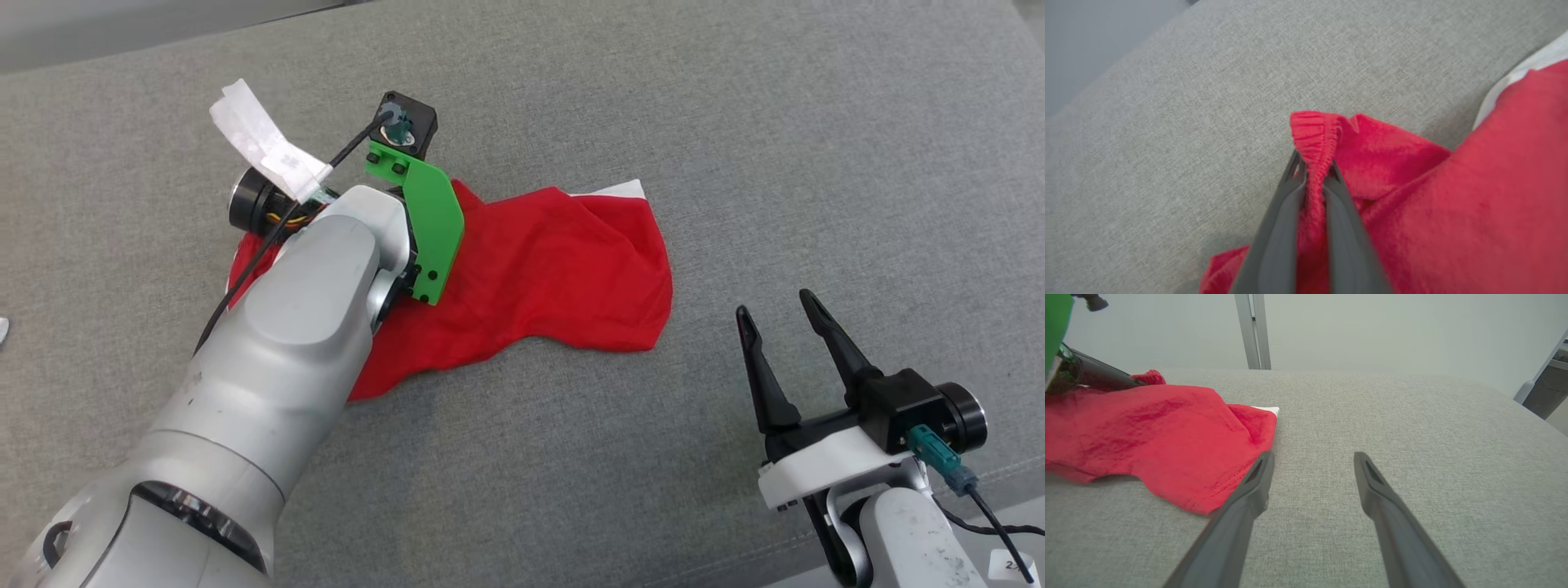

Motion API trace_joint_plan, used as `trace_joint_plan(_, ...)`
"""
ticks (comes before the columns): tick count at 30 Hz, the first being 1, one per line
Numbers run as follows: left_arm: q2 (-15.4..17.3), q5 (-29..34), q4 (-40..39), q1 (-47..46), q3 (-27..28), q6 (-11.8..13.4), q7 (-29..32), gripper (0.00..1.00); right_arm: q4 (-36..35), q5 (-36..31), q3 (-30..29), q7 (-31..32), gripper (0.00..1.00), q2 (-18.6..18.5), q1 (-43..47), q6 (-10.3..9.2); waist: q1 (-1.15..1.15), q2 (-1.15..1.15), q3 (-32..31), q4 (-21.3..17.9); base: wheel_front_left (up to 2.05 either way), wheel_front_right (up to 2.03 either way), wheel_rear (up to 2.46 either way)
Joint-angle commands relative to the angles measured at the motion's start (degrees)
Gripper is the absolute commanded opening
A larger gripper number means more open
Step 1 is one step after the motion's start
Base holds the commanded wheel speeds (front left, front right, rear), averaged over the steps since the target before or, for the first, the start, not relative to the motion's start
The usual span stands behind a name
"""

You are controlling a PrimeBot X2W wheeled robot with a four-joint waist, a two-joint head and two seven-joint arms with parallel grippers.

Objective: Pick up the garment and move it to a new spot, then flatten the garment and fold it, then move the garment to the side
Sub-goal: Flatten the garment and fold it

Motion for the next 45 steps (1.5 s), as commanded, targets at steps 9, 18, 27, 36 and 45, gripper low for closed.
trace_joint_plan(9, 0.22, -1.71, -6.68, -1.27, -1.56, -2.23, -15.76, 0.00, 0.41, -1.20, -2.22, -0.12, 1.00, -0.18, 2.20, -0.06, -0.01, 0.00, -4.42, 4.05, 0.00, 0.00, 0.00)
trace_joint_plan(18, 1.83, -2.27, -13.97, 11.10, -4.46, -3.42, -28.90, 0.00, 0.41, -2.01, -5.63, -0.12, 1.00, -0.17, 5.76, -0.07, -0.01, 0.00, -8.24, 8.25, 0.00, 0.00, 0.00)
trace_joint_plan(27, 7.87, -5.29, -26.50, 29.08, -3.15, 1.70, -33.97, 0.00, 0.36, -1.99, -6.80, -0.12, 1.00, -0.17, 7.62, -0.06, -0.01, 0.00, -10.71, 11.04, 0.00, 0.00, 0.00)
trace_joint_plan(36, 13.82, -7.85, -33.54, 41.68, -1.41, 6.61, -34.85, 0.00, 0.37, -2.33, -7.86, -0.12, 1.00, -0.18, 8.17, -0.07, -0.01, 0.00, -12.03, 12.15, 0.00, 0.00, 0.00)
trace_joint_plan(45, 15.41, -6.33, -30.68, 44.29, 0.93, 7.41, -36.26, 0.00, 0.63, -2.51, -8.18, -0.12, 1.00, -0.17, 7.49, -0.06, -0.01, 0.00, -12.39, 12.00, 0.00, 0.00, 0.00)
